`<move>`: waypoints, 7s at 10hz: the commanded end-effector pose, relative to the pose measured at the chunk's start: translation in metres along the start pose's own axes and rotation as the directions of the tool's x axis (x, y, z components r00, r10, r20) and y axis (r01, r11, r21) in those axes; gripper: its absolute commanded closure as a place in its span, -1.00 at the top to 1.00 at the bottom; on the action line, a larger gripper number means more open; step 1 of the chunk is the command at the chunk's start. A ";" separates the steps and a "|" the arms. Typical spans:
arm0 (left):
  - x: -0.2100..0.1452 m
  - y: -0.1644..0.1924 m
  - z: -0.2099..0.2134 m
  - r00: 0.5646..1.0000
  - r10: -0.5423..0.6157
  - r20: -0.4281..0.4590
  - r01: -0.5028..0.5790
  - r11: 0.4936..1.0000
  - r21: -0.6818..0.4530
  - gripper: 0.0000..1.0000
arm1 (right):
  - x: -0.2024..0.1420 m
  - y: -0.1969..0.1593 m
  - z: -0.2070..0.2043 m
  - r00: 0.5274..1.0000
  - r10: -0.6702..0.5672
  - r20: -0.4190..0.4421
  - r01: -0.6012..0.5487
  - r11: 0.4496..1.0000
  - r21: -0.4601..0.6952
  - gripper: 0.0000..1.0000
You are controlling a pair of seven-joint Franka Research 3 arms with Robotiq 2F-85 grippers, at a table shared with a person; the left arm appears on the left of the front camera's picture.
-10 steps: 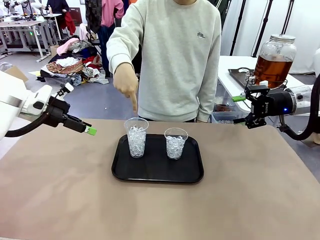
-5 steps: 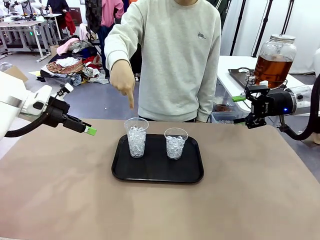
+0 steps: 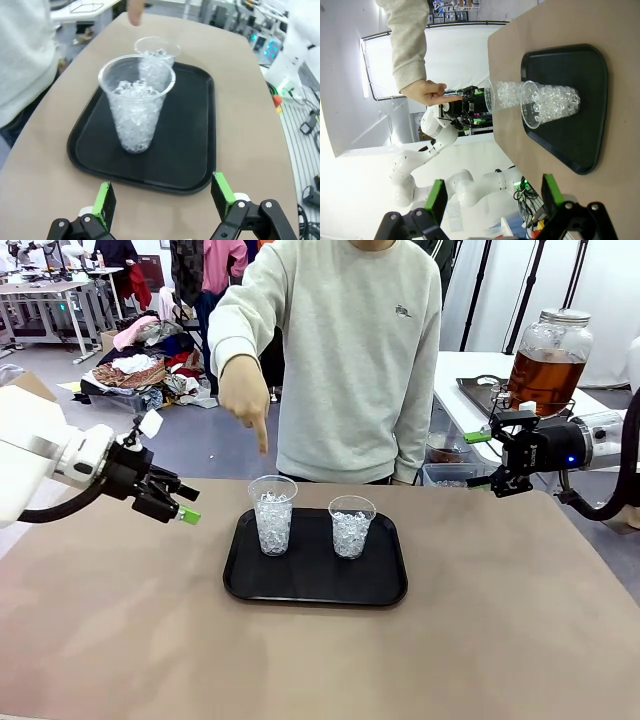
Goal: Pour the drink into the iced cup.
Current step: Pick up the iced cup indicated by the human and present it to them.
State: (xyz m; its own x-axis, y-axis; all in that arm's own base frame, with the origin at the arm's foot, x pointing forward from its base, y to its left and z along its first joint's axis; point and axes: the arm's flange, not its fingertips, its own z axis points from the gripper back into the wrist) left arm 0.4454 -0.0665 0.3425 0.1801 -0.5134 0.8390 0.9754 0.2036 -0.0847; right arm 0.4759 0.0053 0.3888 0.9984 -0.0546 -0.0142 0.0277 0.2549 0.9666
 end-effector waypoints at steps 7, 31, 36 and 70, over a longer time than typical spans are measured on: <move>-0.012 0.029 -0.046 0.984 -0.138 0.112 0.140 0.990 -0.011 1.00 | 0.001 0.001 0.001 1.000 0.003 0.002 -0.003 1.000 0.000 1.00; -0.042 0.070 -0.103 0.923 -0.210 0.323 0.242 0.968 -0.060 1.00 | 0.001 0.001 0.001 1.000 0.003 0.002 -0.003 1.000 0.000 1.00; -0.039 0.072 -0.120 0.917 -0.205 0.342 0.245 0.967 -0.076 1.00 | 0.001 0.001 0.001 1.000 0.003 0.002 -0.003 1.000 0.000 1.00; 0.019 0.052 -0.152 0.894 -0.162 0.417 0.210 0.975 -0.069 0.29 | 0.001 0.001 0.001 1.000 0.003 0.002 -0.003 1.000 0.000 1.00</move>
State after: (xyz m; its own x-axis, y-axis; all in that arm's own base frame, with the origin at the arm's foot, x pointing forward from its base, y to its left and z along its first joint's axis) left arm 0.5265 -0.1859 0.2551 -0.0517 -0.1517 0.9871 0.9987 -0.0083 0.0510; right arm 0.4759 0.0053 0.3886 0.9984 -0.0547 -0.0146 0.0281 0.2550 0.9665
